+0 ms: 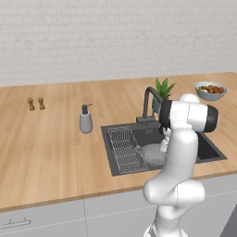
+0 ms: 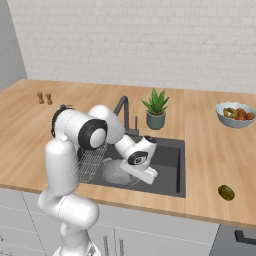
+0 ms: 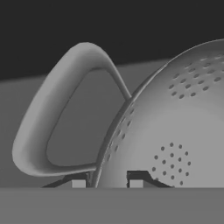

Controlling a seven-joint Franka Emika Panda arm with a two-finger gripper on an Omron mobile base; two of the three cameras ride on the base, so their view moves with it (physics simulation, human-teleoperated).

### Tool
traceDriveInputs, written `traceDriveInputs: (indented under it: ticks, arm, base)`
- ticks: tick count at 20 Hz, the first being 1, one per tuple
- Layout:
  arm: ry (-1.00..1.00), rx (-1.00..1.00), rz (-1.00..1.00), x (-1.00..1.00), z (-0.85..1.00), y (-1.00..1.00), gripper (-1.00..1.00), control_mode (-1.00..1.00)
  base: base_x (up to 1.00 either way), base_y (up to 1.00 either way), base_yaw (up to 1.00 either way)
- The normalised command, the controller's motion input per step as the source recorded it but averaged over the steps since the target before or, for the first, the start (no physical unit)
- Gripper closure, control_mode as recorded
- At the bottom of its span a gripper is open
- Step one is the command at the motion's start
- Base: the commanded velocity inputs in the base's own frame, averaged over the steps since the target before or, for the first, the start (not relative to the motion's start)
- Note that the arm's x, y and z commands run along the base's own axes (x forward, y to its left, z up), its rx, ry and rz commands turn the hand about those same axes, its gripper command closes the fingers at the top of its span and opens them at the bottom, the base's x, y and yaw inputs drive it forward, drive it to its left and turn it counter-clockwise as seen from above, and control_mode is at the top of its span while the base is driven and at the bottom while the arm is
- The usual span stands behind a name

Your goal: Put the colander in the sink, put the kiwi in the colander, and turn on the sink faucet and pour water over the colander.

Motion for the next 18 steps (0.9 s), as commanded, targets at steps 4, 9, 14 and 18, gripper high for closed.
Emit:
traceDriveInputs:
  ticks: [4,9,14,18]
  arm:
    - [0.00,0.00,0.00,0.00,0.00,0.00,-1.00,-1.00]
    - [-0.01,0.00,0.00,0.02,0.33,0.00,-1.00,-1.00]
    - [-0.01,0.00,0.00,-0.01,0.98,-0.10,-1.00,-1.00]
    - [0.00,0.00,0.00,-0.41,0.94,-0.53,-1.00,-1.00]
  base:
    - [0.00,0.00,0.00]
    - [0.00,0.00,0.00]
    - [0.00,0.00,0.00]
    - [0.00,0.00,0.00]
